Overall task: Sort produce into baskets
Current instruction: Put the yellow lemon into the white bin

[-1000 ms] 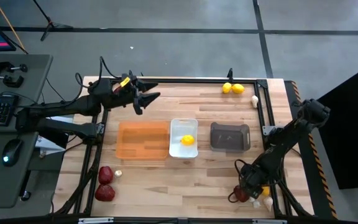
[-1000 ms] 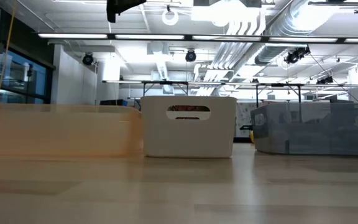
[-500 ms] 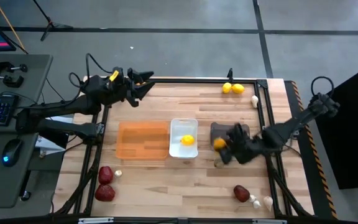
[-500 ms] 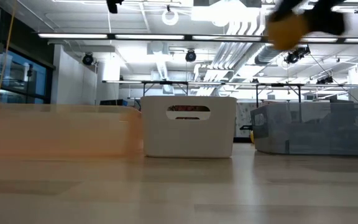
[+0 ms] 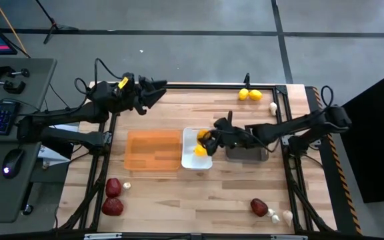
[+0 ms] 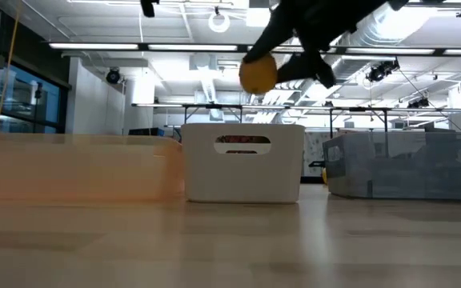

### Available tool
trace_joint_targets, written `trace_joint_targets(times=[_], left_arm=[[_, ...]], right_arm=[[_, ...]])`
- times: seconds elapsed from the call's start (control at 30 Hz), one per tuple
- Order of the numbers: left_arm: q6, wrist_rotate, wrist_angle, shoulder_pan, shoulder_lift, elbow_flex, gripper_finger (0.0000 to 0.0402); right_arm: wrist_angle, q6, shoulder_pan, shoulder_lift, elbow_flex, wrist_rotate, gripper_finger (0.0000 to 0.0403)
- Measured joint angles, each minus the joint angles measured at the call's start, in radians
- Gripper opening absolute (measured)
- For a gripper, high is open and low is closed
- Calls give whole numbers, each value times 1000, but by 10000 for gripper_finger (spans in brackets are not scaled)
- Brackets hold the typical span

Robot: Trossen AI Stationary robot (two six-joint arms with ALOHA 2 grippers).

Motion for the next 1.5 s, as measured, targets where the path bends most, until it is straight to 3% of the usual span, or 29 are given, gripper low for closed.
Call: trace_joint_targets(times=[0.17,0.47,0.67,0.87,1.07,1.13,1.37,1.5], left_arm=[[1,41,0,-13,0,0,294],[3,64,0,-30,0,0,294],[63,61,-23,-23,0,6,294],[112,33,-411,39,31,163,294],[169,-159,-899,171,160,356,294],[169,-157,-1026,247,234,377,294],[239,-67,-1197,476,537,383,294],[256,-60,-1245,577,695,452,294]], right_arm=[[2,84,-36,23,0,1,216],[11,13,-49,24,0,-30,221],[4,32,-85,24,0,-61,296],[11,35,-131,24,0,-114,392],[37,27,-190,11,-1,-203,369],[41,33,-206,2,-1,-206,368],[45,24,-224,-49,-1,-209,367],[43,18,-224,-69,-1,-206,367]])
